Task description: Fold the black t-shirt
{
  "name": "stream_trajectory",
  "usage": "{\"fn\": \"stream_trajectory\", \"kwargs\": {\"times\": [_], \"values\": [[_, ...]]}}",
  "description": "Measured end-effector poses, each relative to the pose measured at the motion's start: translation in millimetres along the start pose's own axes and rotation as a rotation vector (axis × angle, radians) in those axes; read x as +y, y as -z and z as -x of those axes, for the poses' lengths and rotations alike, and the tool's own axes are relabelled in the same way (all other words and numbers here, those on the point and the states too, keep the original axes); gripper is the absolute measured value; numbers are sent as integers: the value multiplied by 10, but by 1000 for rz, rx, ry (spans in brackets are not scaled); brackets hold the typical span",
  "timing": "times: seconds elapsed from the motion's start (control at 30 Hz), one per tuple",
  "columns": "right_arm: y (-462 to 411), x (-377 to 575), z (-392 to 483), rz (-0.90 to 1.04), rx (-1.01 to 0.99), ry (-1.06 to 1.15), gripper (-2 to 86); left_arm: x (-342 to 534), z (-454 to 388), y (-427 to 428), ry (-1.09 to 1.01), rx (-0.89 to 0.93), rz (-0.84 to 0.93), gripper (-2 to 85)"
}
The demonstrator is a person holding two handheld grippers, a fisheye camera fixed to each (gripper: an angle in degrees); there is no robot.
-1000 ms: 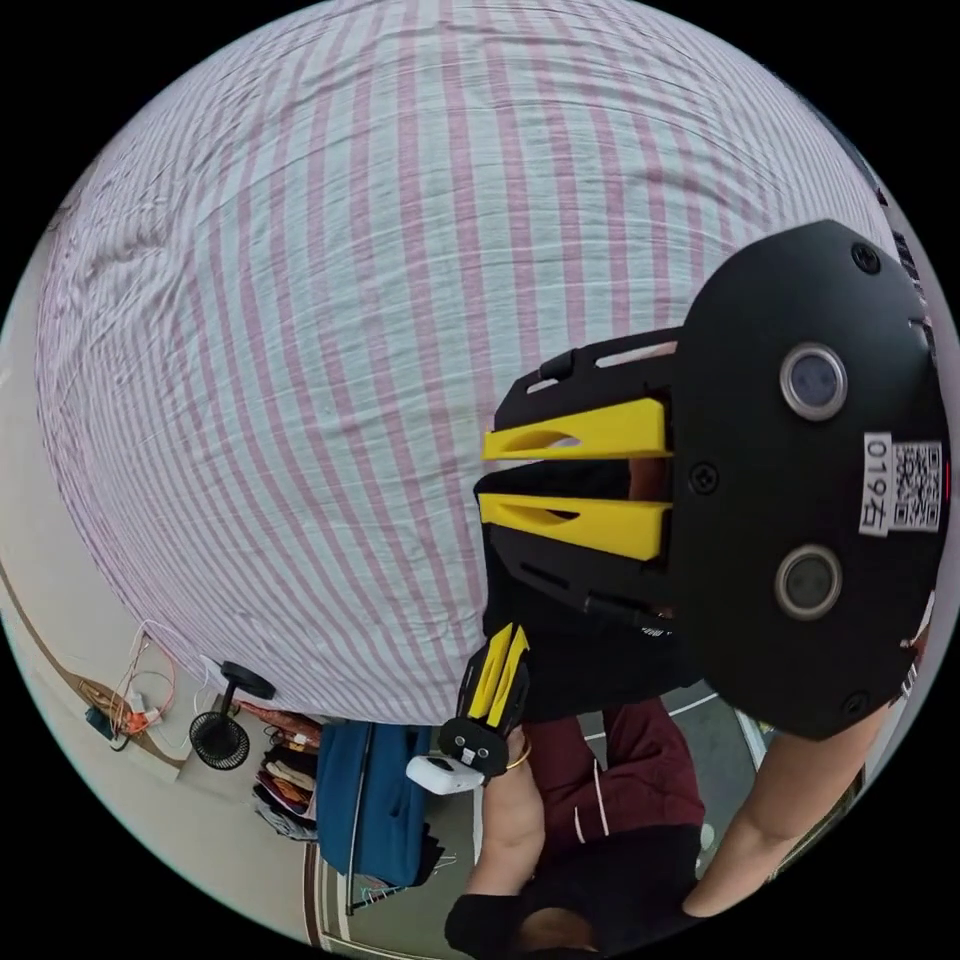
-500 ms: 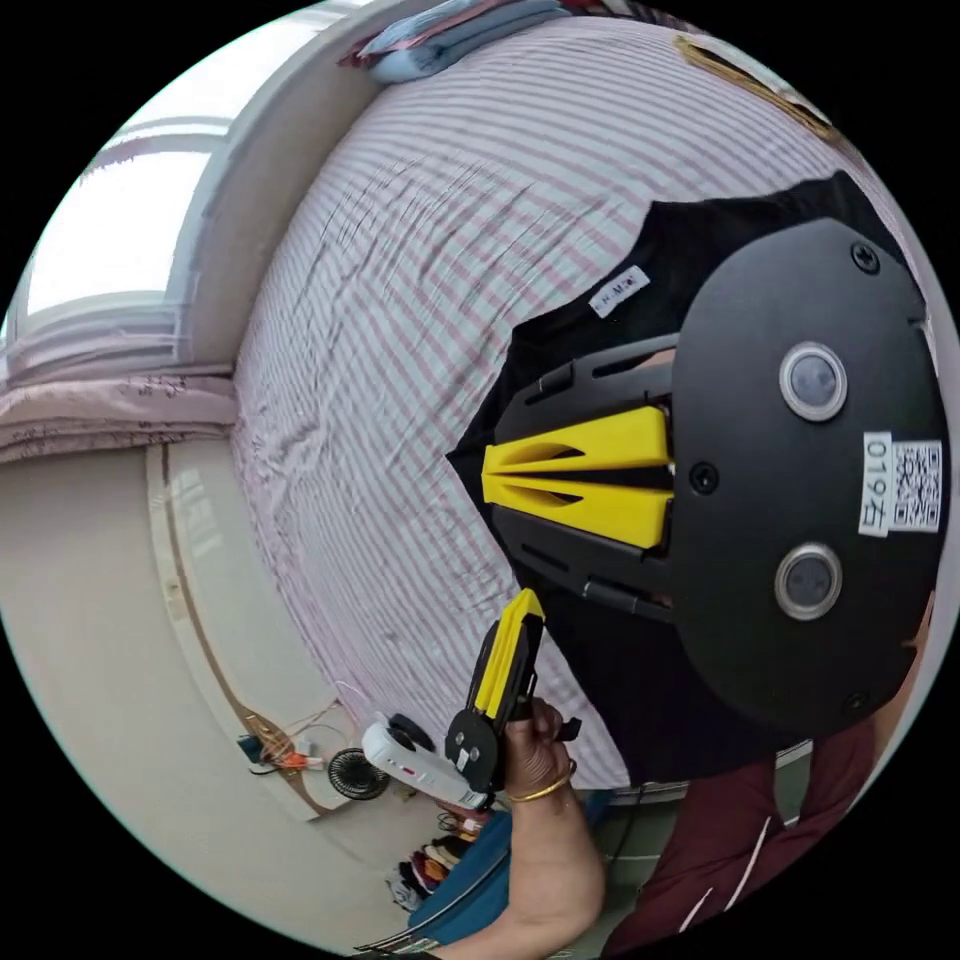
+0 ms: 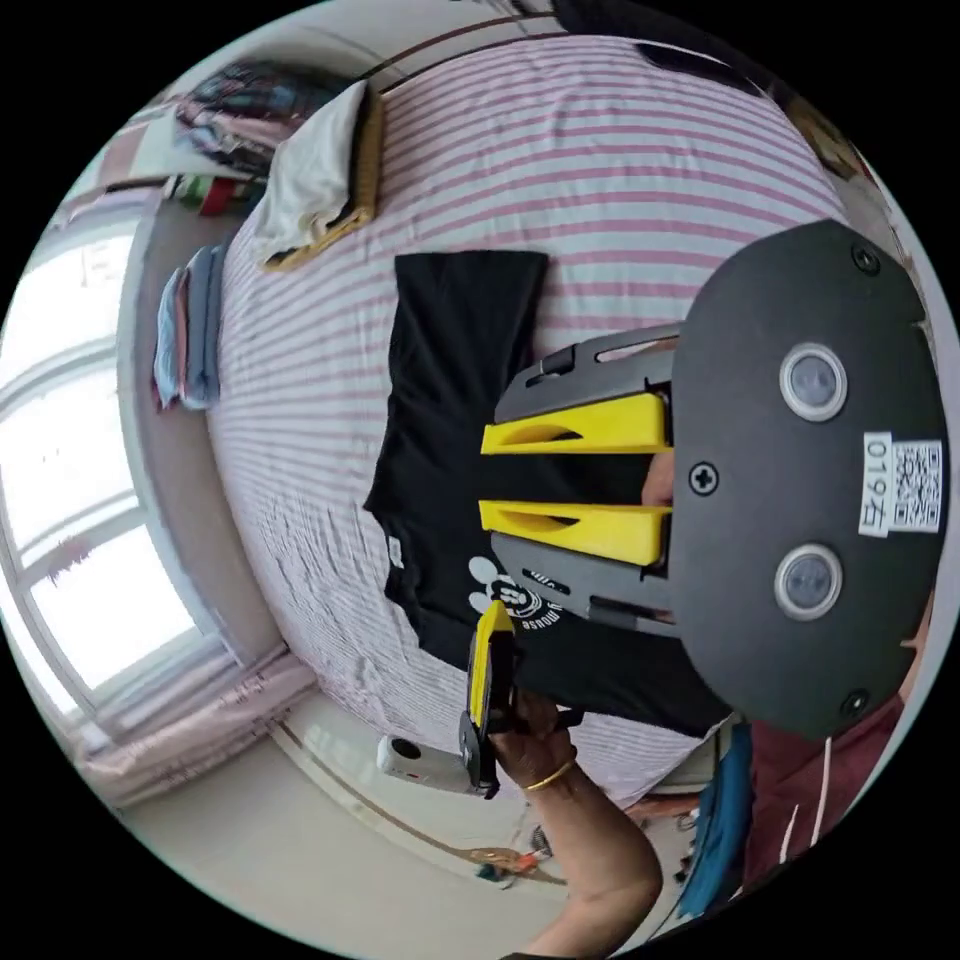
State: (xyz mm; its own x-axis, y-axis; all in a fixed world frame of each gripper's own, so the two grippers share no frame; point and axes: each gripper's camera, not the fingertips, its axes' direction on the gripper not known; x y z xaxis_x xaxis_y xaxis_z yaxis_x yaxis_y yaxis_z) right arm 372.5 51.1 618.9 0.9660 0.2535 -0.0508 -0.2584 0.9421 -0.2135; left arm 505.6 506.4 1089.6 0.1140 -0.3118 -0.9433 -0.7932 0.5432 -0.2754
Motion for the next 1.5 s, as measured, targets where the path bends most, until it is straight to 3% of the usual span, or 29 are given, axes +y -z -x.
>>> {"fn": "stream_trajectory", "kwargs": {"times": [0.13, 0.27, 0.43, 0.6, 0.7, 0.83, 1.07, 1.3, 1.5], "values": [[-136, 644, -1104, -118, -25, -314, 79, -1673, -385, -260, -210, -66, 92, 16], [-499, 1195, -1571, -189, -56, -502, 70, -3060, -815, -772, -444, -144, 283, 28], [-1000, 1795, -1842, -236, -89, -632, 86, -4051, -1236, -1377, -618, -172, 551, 59], [-1318, 2119, -1938, -237, -79, -652, 82, -4687, -1646, -1501, -717, -165, 587, 59], [-1510, 2200, -1915, -161, 35, -597, 64, -4980, -1786, -1575, -729, -208, 634, 52], [-1823, 2188, -1515, -26, 467, -341, 13, -5351, -1847, -1539, -697, -277, 602, 26], [-2235, 2523, -1685, -27, 402, -398, 20, -5849, -2064, -1566, -703, -263, 655, 19], [-2365, 3072, -2193, -271, 0, -687, 98, -6501, -2363, -1517, -712, -62, 653, 63], [-2752, 3435, -2354, -348, -125, -815, 89, -6955, -2389, -1725, -663, 40, 704, 69]]}}
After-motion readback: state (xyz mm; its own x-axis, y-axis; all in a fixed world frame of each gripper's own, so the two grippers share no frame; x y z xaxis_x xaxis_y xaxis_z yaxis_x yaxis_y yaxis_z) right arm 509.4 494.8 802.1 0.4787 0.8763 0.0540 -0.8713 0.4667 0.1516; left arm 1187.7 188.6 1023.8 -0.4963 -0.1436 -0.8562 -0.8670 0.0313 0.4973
